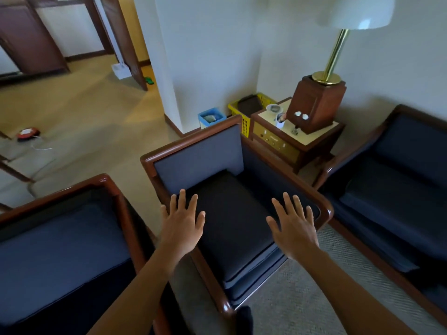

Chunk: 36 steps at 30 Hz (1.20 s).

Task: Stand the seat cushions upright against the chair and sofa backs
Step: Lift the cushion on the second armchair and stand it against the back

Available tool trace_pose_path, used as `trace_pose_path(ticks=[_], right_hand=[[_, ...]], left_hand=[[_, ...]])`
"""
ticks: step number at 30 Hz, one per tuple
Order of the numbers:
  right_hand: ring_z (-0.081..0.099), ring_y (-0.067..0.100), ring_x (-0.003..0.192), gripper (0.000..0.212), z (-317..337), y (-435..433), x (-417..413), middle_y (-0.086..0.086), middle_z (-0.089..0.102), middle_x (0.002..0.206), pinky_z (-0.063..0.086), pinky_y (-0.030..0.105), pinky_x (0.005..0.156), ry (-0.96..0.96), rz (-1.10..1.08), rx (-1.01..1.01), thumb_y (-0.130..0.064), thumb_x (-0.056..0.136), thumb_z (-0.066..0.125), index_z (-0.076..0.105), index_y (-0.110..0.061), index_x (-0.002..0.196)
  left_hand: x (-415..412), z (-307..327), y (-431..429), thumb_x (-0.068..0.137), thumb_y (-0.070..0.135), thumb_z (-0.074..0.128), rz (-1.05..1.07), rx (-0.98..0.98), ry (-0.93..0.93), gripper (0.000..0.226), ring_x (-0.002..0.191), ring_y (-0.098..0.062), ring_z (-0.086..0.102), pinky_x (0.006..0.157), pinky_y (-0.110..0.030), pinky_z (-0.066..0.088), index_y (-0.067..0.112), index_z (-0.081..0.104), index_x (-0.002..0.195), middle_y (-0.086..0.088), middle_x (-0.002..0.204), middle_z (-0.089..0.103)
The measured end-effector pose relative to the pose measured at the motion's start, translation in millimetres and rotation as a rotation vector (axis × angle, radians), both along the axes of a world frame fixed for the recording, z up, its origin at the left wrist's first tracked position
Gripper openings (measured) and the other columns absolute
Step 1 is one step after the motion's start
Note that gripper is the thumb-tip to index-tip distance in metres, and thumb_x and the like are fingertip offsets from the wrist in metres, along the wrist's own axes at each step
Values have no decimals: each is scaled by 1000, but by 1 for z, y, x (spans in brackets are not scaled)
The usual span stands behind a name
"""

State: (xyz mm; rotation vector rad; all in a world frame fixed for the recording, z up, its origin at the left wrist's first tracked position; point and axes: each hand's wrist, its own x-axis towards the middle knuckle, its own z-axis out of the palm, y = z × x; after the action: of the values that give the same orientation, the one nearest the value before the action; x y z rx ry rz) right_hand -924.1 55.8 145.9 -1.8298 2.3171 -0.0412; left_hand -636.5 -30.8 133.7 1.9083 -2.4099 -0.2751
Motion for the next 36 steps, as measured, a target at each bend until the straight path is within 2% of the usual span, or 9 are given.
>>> trace_pose_path(ticks=[5, 11, 17, 23, 28, 32, 36], right_hand=[[-6, 27, 159, 63, -23, -75, -38, 4, 1, 173, 4, 54, 127, 15, 103, 12, -56, 107, 21, 14, -30, 164], [3, 27, 159, 62, -56, -175, -68, 4, 13, 172, 12, 52, 126, -34, 180, 97, -55, 107, 27, 22, -28, 163], [15, 27, 157, 63, -103, -258, -70, 5, 24, 169, 21, 48, 124, -123, 242, 204, -54, 107, 30, 29, -22, 161], [28, 28, 152, 62, -173, -328, -60, 9, 34, 164, 32, 48, 118, -216, 280, 314, -51, 107, 34, 34, -17, 158], [33, 29, 149, 64, -246, -381, -54, 10, 33, 164, 37, 50, 116, -342, 174, 430, -52, 105, 38, 29, -18, 159], [35, 32, 149, 78, -297, -408, -56, 11, 28, 166, 35, 50, 117, -462, 0, 472, -60, 102, 42, 17, -18, 163], [47, 31, 140, 86, -336, -419, -60, 9, 42, 159, 44, 48, 111, -606, -68, 503, -70, 93, 50, 25, -23, 160]], left_hand=[[-32, -31, -47, 108, 54, 34, 150, 35, 58, 65, 161, -38, 9, 127, -60, 16, 25, 26, 165, -13, 176, 11], [-67, -63, -107, 107, 52, 41, 382, 207, 177, 66, 162, -34, 7, 128, -58, 13, 28, 23, 166, -10, 176, 11], [-78, -108, -158, 104, 52, 52, 604, 359, 323, 67, 159, -30, 20, 125, -56, 28, 28, 30, 162, -8, 173, 21], [-74, -172, -195, 101, 56, 57, 794, 508, 437, 76, 158, -31, 22, 124, -57, 30, 27, 27, 164, -8, 173, 20], [-68, -237, -218, 100, 57, 58, 1016, 531, 506, 82, 156, -34, 27, 121, -53, 33, 23, 22, 166, -11, 172, 21], [-69, -287, -232, 101, 56, 56, 1172, 503, 515, 89, 156, -37, 23, 122, -55, 30, 19, 10, 168, -15, 172, 16], [-74, -321, -245, 97, 66, 57, 1252, 451, 417, 106, 154, -42, 22, 123, -57, 26, 10, -1, 167, -21, 170, 14]])
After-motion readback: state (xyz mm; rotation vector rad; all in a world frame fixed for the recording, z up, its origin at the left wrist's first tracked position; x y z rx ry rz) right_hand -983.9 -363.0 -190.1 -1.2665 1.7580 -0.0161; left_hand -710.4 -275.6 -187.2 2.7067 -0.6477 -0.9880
